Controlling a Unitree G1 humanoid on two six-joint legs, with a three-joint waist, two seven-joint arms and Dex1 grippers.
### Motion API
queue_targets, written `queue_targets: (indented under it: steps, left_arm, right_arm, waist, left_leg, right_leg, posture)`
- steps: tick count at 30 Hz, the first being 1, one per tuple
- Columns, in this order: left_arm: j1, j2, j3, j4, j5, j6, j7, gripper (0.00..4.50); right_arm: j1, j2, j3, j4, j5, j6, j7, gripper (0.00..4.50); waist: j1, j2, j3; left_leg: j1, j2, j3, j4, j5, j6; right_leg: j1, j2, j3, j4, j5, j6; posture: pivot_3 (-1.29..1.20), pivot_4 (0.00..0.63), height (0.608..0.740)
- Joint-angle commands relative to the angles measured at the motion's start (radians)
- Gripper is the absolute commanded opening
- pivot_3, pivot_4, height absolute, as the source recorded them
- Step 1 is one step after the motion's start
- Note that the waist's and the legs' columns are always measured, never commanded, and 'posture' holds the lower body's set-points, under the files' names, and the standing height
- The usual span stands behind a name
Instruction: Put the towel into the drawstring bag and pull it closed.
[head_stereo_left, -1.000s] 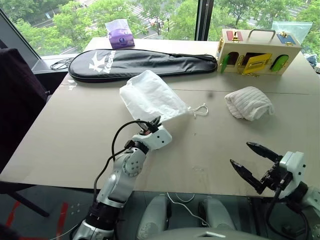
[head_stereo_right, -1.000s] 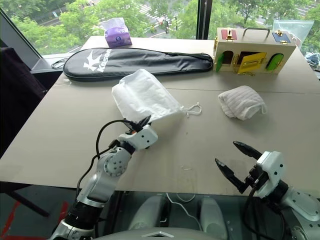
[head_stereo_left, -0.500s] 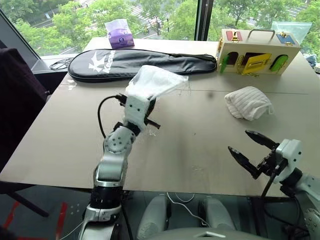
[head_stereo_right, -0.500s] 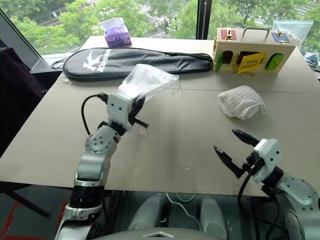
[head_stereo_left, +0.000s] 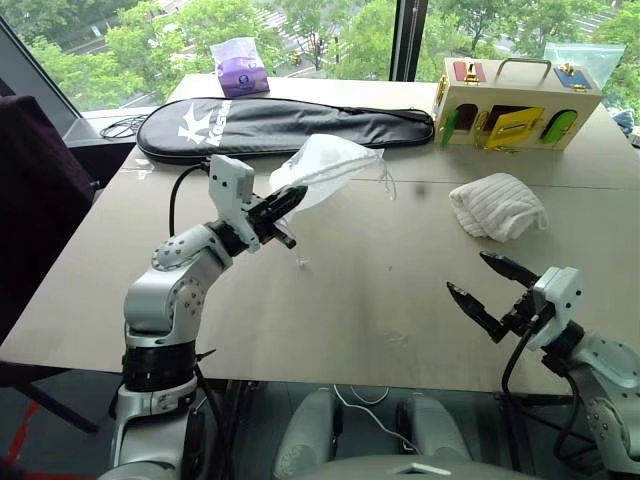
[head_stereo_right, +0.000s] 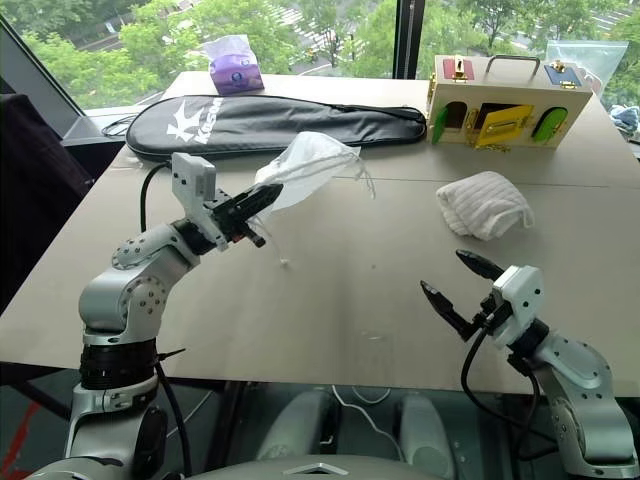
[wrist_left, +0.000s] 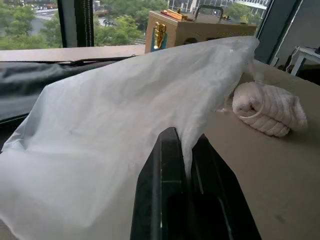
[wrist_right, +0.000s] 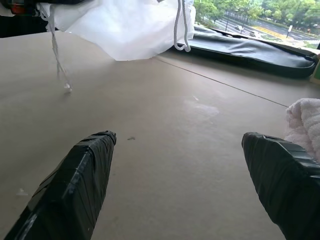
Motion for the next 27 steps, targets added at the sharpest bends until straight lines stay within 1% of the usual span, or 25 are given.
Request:
queue_targets:
  steps: [1, 2, 3, 4, 6, 7, 8, 9, 12, 15, 20, 24, 27]
  left_arm:
    - [0.027, -0.012, -0.041, -0.045, -0.023, -0.016, -0.029, 1.29]
    - [0.037, -0.009, -0.054, -0.033, -0.002, -0.03, -0.028, 1.64]
    - [0.046, -0.005, -0.066, -0.022, 0.006, -0.036, -0.037, 2.11]
    - [0.054, -0.003, -0.071, -0.013, -0.005, -0.028, -0.051, 2.36]
    - [0.06, 0.005, -0.084, 0.018, -0.02, -0.014, -0.085, 3.31]
    - [0.059, 0.009, -0.089, 0.031, -0.022, -0.012, -0.1, 3.9]
    - [0.055, 0.018, -0.097, 0.046, -0.018, -0.017, -0.12, 4.17]
    - [0.053, 0.025, -0.101, 0.055, -0.014, -0.021, -0.134, 4.36]
    - [0.03, 0.045, -0.119, 0.097, 0.009, -0.053, -0.171, 4.36]
    - [-0.001, 0.083, -0.192, 0.16, 0.115, -0.191, -0.236, 4.36]
    - [0.004, 0.106, -0.308, 0.215, 0.271, -0.428, -0.304, 4.36]
    - [0.001, 0.097, -0.35, 0.273, 0.355, -0.568, -0.296, 4.36]
    - [-0.01, 0.093, -0.357, 0.307, 0.383, -0.61, -0.29, 4.36]
  right_arm:
    - [0.008, 0.01, -0.002, -0.023, -0.004, -0.032, -0.01, 4.32]
    - [0.012, 0.012, -0.001, -0.026, -0.005, -0.034, -0.012, 4.32]
    - [0.017, 0.015, -0.001, -0.028, -0.006, -0.037, -0.013, 4.32]
    - [0.022, 0.018, 0.0, -0.029, -0.008, -0.04, -0.015, 4.32]
    - [0.03, 0.025, 0.0, -0.027, -0.014, -0.049, -0.02, 4.32]
    - [0.032, 0.029, 0.001, -0.027, -0.017, -0.052, -0.022, 4.32]
    - [0.033, 0.034, 0.002, -0.027, -0.02, -0.056, -0.027, 4.32]
    - [0.033, 0.038, 0.004, -0.028, -0.022, -0.059, -0.03, 4.32]
    - [0.034, 0.05, 0.012, -0.024, -0.034, -0.07, -0.038, 4.32]
    - [0.043, 0.068, 0.015, -0.019, -0.046, -0.09, -0.052, 4.32]
    - [0.061, 0.086, 0.015, -0.017, -0.062, -0.117, -0.068, 4.32]
    - [0.072, 0.091, 0.016, -0.017, -0.068, -0.131, -0.076, 4.32]
    - [0.075, 0.092, 0.019, -0.017, -0.069, -0.137, -0.081, 4.32]
  waist:
    - [0.0, 0.0, 0.0]
    - [0.0, 0.0, 0.0]
    - [0.0, 0.0, 0.0]
    - [0.0, 0.0, 0.0]
    - [0.0, 0.0, 0.0]
    - [-0.001, 0.0, 0.0]
    - [-0.002, 0.0, 0.0]
    - [-0.002, 0.0, 0.0]
    - [-0.001, 0.0, 0.0]
    - [0.001, 0.0, 0.0]
    - [0.001, 0.0, 0.0]
    - [0.001, 0.0, 0.0]
    - [-0.001, 0.0, 0.0]
  left_leg:
    - [0.0, 0.0, 0.0, 0.0, 0.0, 0.0]
    - [0.0, 0.0, 0.0, 0.0, 0.0, 0.0]
    - [0.0, 0.0, 0.0, 0.0, 0.0, 0.0]
    - [0.0, 0.0, 0.0, 0.0, 0.0, 0.0]
    - [0.0, 0.0, 0.0, 0.0, 0.0, 0.0]
    - [0.0, 0.0, 0.0, 0.0, 0.0, 0.0]
    - [0.001, 0.0, 0.0, 0.0, 0.0, 0.0]
    - [0.001, 0.0, 0.0, 0.0, 0.0, 0.0]
    - [0.001, 0.0, 0.0, 0.0, 0.0, 0.0]
    - [0.0, 0.0, 0.0, 0.0, 0.0, 0.0]
    - [0.0, 0.0, 0.001, -0.001, 0.0, 0.0]
    - [0.0, 0.0, 0.001, -0.002, 0.0, 0.0]
    - [0.0, 0.001, 0.0, -0.002, 0.0, 0.0]
  right_leg:
    - [0.0, 0.0, 0.0, 0.0, 0.0, 0.0]
    - [0.0, 0.0, 0.0, 0.0, 0.0, 0.0]
    - [0.0, 0.0, 0.0, 0.0, 0.0, 0.0]
    - [0.0, 0.0, 0.0, 0.0, 0.0, 0.0]
    - [0.0, 0.0, 0.001, 0.001, 0.0, 0.0]
    - [0.0, 0.0, 0.001, 0.001, 0.0, 0.0]
    - [0.0, 0.0, 0.001, 0.001, 0.0, 0.0]
    - [0.0, 0.0, 0.001, 0.0, 0.0, -0.001]
    - [0.0, 0.0, 0.001, 0.0, 0.0, -0.001]
    - [0.0, 0.0, 0.0, 0.0, 0.0, -0.001]
    - [-0.001, -0.001, 0.002, -0.001, -0.001, -0.002]
    - [-0.001, -0.002, 0.005, -0.001, -0.001, -0.002]
    - [-0.001, -0.004, 0.005, -0.001, -0.001, -0.002]
  posture:
    - [0.0, 0.15, 0.74]
    - [0.0, 0.15, 0.74]
    - [0.0, 0.15, 0.74]
    - [0.0, 0.15, 0.74]
    - [0.0, 0.15, 0.74]
    - [0.0, 0.15, 0.74]
    - [0.0, 0.15, 0.74]
    - [0.0, 0.15, 0.74]
    - [0.0, 0.15, 0.74]
    - [0.0, 0.15, 0.74]
    - [0.0, 0.15, 0.74]
    - [0.0, 0.15, 0.74]
    - [0.0, 0.15, 0.74]
